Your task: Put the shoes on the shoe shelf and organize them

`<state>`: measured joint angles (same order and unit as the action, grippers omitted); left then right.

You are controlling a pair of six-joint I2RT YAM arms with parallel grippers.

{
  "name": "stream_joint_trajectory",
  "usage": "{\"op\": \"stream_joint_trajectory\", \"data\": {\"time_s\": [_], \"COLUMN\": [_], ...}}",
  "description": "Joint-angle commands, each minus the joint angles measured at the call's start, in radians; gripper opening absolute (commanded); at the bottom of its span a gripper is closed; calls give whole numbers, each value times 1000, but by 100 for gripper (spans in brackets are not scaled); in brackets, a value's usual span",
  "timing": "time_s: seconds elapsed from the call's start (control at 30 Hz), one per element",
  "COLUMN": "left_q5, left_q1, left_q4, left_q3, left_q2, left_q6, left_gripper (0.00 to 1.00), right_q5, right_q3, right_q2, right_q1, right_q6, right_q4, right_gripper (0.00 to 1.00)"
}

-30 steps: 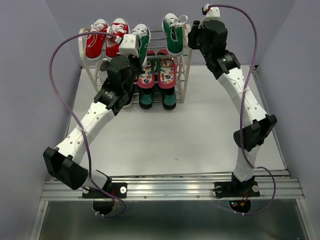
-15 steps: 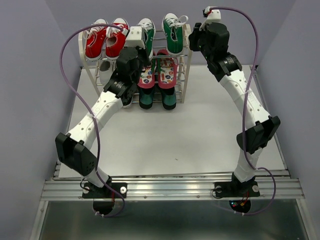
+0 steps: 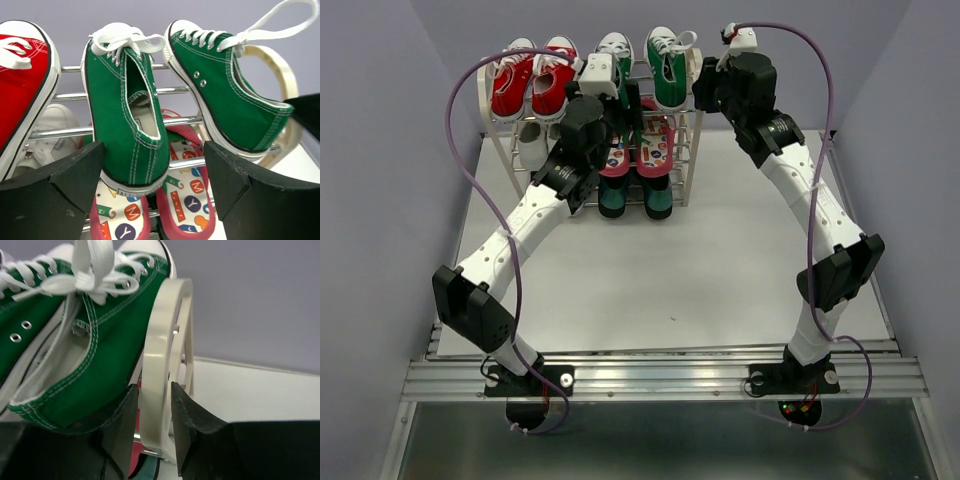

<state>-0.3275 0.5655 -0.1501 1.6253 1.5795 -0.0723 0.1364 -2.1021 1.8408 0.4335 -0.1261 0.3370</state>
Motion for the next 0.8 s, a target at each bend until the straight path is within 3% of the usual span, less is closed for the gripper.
{"op": "stream_joint_trajectory", "data": {"time_s": [0.0,0.07,0.13,0.23,0.3,0.47,0.6,0.77], "left_q5": [-16,-16,-16,-33,-35,-116,-174,-381], "left_q1": [28,34,42,51,54,53,54,53], "left_q4": [-28,-19,9,41,61,142,242,550], "left_q3": [-2,8,27,18,-19,-258,-483,-639], "left_q2": [-104,-122,-153,-223,-278,-513,-662,-777], "left_q6": [20,23,25,13,-15,-141,-280,-624], "left_gripper": [93,95,99,99,99,99,99,99], "right_q5": [9,11,8,35,45,8,37,175], "right_q3": [17,2,-16,-30,-38,-21,114,512], "right_q2": [-20,-22,-21,-31,-46,-87,-182,-411], "right_q1": [10,10,10,10,10,10,10,10], "right_q6": [13,13,11,14,19,25,-3,-119], "right_q4": [74,74,74,76,73,74,66,21], "right_gripper": [39,40,49,73,98,100,100,100]}}
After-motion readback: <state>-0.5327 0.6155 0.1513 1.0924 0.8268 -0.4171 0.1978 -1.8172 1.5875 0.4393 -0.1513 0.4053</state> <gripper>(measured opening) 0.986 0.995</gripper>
